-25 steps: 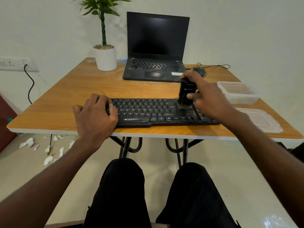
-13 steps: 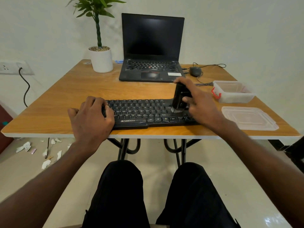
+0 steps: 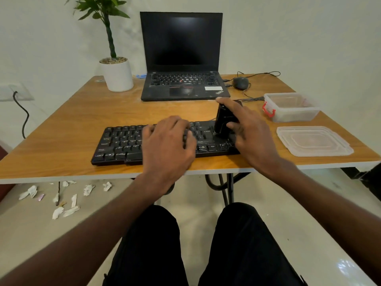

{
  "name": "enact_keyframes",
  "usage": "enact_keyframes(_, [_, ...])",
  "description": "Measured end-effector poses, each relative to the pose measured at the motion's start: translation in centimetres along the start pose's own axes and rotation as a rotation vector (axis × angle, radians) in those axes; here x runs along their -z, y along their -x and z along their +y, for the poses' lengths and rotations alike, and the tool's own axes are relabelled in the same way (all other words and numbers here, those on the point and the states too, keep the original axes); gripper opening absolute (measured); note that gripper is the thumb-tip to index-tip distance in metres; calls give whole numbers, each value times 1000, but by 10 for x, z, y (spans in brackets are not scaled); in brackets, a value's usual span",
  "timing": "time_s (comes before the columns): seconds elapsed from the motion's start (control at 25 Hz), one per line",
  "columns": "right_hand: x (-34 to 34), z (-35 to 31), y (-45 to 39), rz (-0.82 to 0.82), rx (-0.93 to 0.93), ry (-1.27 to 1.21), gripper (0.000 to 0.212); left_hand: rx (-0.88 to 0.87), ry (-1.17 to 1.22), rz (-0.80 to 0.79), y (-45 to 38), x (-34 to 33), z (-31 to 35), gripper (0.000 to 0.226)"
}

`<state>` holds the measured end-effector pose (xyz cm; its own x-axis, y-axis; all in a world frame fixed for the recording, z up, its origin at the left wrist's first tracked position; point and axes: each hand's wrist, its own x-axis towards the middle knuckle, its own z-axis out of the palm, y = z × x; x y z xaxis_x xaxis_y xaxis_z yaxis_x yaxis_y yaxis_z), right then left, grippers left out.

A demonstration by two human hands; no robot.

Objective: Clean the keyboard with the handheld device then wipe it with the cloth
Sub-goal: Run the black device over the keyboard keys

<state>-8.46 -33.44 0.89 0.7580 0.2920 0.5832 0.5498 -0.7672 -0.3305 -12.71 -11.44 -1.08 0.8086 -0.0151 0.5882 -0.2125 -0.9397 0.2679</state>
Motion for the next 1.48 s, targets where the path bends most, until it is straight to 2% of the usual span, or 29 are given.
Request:
enact_keyframes(0.08, [6, 5, 6, 99, -82, 136, 73, -31, -14, -53, -1, -15, 9, 30])
enact_keyframes(0.2, [3, 3, 11, 225, -129, 49, 66, -17, -49, -98, 0, -26, 7, 30])
enact_keyframes(0.32, [-5, -4, 13, 103, 12, -46, 61, -17, -73, -93, 2, -26, 9, 30])
enact_keyframes(0.4, [-3, -3, 10, 88, 23, 53, 65, -28, -91, -90, 1, -27, 9, 32])
enact_keyframes(0.52, [5, 6, 9, 223, -201, 185, 72, -31, -126, -100, 1, -28, 8, 39])
enact_keyframes(0.56, [8, 7, 10, 269, -256, 147, 72, -32, -141, -105, 0, -28, 9, 41])
enact_keyframes(0.64, [9, 5, 11, 310, -232, -53, 72, -29, -168, -115, 0, -27, 10, 42])
enact_keyframes(0.72, [6, -2, 12, 226, -119, -164, 70, -30, -179, -127, -1, -27, 10, 41])
enact_keyframes(0.76, [4, -4, 12, 162, -88, -136, 70, -32, -180, -129, -1, -27, 10, 41])
enact_keyframes(0.84, [3, 1, 8, 110, -105, 62, 76, -35, -183, -123, -1, -27, 9, 40])
enact_keyframes(0.96, [11, 18, 4, 191, -257, 317, 80, -34, -187, -119, 0, -28, 10, 41])
enact_keyframes(1.04, [9, 18, 8, 243, -249, 190, 75, -37, -191, -119, 1, -28, 11, 42])
enact_keyframes(1.12, [3, 13, 12, 170, -172, -73, 73, -37, -189, -119, 0, -28, 10, 43])
enact_keyframes(1.16, [2, 13, 13, 115, -144, -112, 75, -36, -189, -121, 0, -28, 10, 44])
enact_keyframes(1.24, [8, 23, 7, 94, -158, 34, 80, -31, -200, -124, 0, -28, 10, 45])
enact_keyframes(1.36, [22, 42, 3, 196, -321, 313, 75, -29, -218, -129, -1, -27, 11, 47])
enact_keyframes(1.44, [22, 40, 5, 315, -385, 188, 70, -27, -214, -131, 0, -27, 11, 47])
enact_keyframes(1.48, [19, 33, 6, 346, -346, 70, 69, -25, -211, -132, -1, -27, 11, 46])
